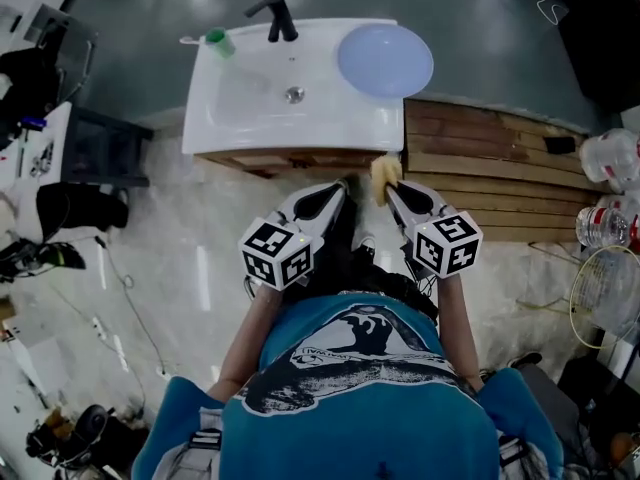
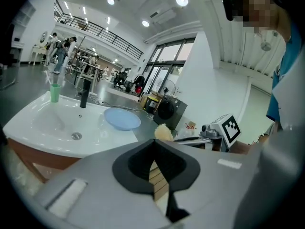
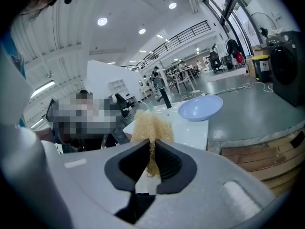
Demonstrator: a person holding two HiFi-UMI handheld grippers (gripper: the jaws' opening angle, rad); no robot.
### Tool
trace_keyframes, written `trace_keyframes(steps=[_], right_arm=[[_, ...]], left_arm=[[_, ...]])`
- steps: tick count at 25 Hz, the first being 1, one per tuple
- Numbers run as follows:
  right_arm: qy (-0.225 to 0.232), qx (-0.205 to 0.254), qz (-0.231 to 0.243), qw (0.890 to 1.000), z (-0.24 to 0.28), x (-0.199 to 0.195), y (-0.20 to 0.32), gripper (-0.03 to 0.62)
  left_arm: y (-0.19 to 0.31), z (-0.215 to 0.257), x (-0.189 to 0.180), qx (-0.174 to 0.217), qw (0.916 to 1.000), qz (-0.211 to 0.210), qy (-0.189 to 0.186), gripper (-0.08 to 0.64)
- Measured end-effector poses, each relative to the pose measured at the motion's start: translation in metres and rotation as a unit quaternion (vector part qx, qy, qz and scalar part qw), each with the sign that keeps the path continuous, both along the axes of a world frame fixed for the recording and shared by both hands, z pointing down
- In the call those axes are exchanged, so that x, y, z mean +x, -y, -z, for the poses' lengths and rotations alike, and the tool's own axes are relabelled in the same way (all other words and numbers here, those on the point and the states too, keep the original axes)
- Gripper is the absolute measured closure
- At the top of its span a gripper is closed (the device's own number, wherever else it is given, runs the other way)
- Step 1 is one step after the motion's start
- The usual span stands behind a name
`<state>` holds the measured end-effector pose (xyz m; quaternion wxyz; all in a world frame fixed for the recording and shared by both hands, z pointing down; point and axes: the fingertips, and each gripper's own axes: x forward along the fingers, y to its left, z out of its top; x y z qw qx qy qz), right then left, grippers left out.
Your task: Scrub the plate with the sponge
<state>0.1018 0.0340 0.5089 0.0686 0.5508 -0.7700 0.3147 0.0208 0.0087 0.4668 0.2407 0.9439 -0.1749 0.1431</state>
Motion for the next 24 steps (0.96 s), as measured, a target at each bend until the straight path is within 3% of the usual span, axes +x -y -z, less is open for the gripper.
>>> trace_keyframes(steps=[9,24], right_arm=[[-0.021,0.008,0.027,0.999,0.006,-0.014,-0.028,0.560],[-0.026,0.013,0.017,0.999,0.011,-0.006,-0.043,0.561]], left_arm=[[-0.028,-0.004,-0.014,0.001,0.9998,0.019,0.000,0.549],[-0.041,-0.003,0.000,0.004,1.0000,-0.002,-0.001,0.549]])
